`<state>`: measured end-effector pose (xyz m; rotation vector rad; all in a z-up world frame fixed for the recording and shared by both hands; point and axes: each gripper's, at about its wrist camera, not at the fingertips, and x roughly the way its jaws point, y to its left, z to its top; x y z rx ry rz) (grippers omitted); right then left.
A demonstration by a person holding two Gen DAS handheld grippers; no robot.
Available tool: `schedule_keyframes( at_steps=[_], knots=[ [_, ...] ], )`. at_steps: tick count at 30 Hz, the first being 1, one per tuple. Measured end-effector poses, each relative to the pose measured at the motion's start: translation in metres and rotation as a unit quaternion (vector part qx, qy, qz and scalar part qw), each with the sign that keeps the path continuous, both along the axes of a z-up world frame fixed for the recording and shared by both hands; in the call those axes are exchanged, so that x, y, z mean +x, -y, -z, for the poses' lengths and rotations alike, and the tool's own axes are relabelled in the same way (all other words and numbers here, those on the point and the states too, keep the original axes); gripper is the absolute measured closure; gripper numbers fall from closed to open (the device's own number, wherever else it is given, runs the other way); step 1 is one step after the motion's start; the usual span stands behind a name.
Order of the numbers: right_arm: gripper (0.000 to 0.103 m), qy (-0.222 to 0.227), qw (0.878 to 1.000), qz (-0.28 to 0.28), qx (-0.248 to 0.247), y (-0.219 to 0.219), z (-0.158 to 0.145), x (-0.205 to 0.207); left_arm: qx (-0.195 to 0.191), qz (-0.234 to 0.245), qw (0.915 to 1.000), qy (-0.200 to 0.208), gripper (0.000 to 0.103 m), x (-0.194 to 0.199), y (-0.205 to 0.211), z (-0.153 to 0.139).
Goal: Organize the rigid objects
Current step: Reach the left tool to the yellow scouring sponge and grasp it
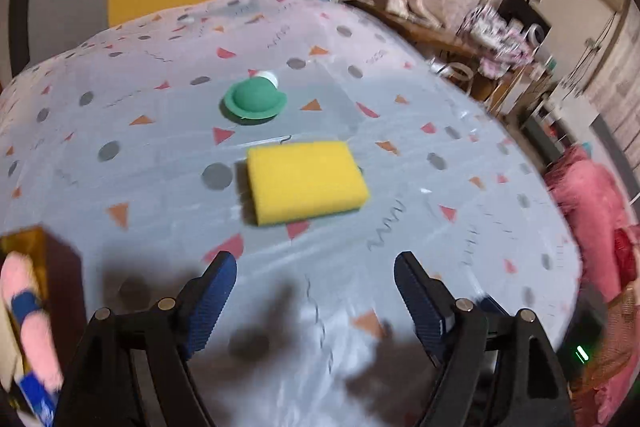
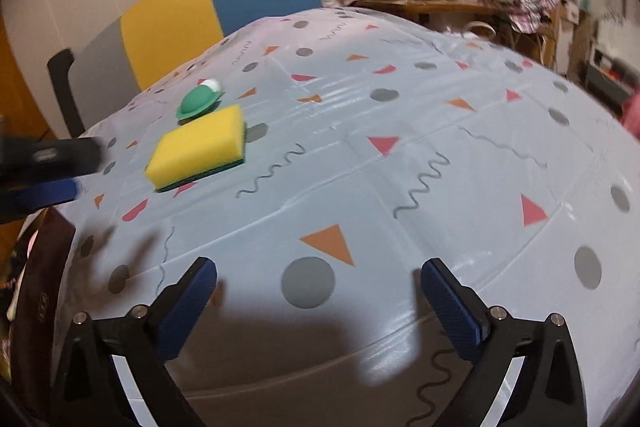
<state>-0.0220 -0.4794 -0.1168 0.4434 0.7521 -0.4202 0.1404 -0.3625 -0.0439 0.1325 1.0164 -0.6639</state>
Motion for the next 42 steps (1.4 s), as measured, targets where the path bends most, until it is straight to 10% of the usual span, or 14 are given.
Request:
schedule_keyframes(
  at_steps=[9,14,25,42],
  knots=[
    [0.0,0.029,0.999,0.0,0.019,0.003,0.002,-0.007,0.038,0.002,0.9984,0.042,0.006,0.039,0.052,0.038],
    [0.0,0.048,0.998,0.0,0.036,0.007,0.003,-0.012,-0.012,0.0,0.9983,0.057,0.0,0.049,0.052,0.041],
    [0.0,0.041,0.999,0.0,0.027,0.005,0.004,-0.01,0.058,0.025,0.9931,0.099,0.0,0.053,0.079,0.056],
    [0.0,0.016,1.0,-0.001,0.012,0.002,0.002,-0.004,0.009,-0.043,0.9926,0.113,0.013,0.016,-0.028,0.053]
  ],
)
